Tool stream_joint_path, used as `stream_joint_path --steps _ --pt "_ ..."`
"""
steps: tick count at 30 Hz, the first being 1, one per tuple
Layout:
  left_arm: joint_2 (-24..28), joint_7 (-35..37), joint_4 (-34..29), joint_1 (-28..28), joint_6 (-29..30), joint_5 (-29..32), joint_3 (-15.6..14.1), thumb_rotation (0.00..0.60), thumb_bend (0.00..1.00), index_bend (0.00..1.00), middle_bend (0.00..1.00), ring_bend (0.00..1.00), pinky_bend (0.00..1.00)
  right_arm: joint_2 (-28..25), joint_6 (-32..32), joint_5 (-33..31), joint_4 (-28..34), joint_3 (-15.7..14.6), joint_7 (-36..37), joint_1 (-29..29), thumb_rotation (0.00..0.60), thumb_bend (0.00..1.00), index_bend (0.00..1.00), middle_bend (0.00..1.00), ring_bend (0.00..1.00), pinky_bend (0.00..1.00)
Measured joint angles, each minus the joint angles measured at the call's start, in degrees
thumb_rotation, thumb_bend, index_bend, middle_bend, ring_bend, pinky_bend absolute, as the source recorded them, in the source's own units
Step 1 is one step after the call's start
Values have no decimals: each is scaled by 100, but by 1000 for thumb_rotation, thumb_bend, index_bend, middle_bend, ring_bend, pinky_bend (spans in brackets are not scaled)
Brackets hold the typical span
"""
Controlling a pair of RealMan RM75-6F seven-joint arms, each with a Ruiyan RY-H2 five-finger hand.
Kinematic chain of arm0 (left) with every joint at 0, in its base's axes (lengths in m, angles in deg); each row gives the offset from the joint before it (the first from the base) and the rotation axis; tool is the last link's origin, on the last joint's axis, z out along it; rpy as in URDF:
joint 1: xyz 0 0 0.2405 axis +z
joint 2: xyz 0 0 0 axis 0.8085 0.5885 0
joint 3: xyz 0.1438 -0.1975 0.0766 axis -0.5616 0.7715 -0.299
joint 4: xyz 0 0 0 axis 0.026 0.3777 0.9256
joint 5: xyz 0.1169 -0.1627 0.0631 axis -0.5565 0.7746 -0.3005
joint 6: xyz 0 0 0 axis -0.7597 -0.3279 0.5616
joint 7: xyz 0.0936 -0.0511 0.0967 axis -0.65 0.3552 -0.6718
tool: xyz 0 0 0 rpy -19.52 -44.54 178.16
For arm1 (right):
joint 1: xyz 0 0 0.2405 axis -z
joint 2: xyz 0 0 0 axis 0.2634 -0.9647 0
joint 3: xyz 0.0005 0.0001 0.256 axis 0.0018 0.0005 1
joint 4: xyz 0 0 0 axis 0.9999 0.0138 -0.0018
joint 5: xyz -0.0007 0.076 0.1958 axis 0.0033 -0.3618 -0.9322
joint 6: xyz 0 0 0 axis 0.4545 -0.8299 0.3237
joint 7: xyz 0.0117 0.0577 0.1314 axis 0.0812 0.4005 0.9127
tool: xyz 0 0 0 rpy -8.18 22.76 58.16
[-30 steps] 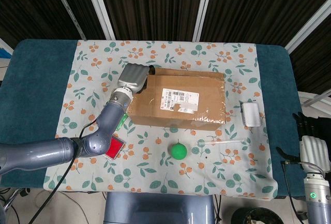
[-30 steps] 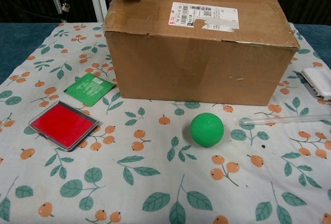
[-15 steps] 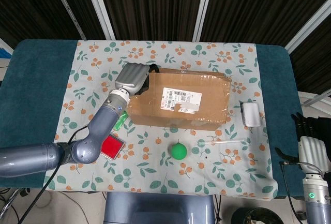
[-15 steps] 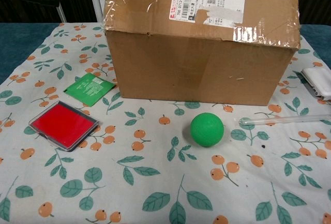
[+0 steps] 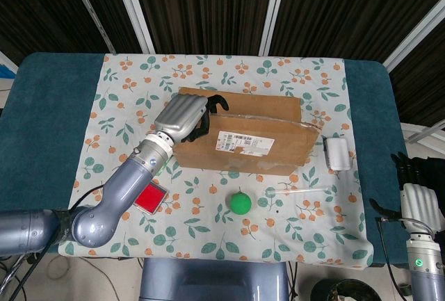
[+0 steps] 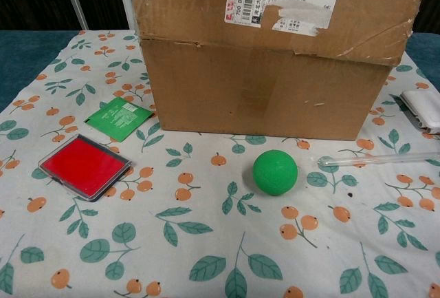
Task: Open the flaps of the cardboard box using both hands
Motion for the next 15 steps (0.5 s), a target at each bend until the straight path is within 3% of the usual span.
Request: stream_joint_path --steps 15 --pt "846 532 -1393 464 -3 -603 -269 600 978 309 502 398 481 -12 27 -31 60 -20 -76 5 600 240 0 0 0 229"
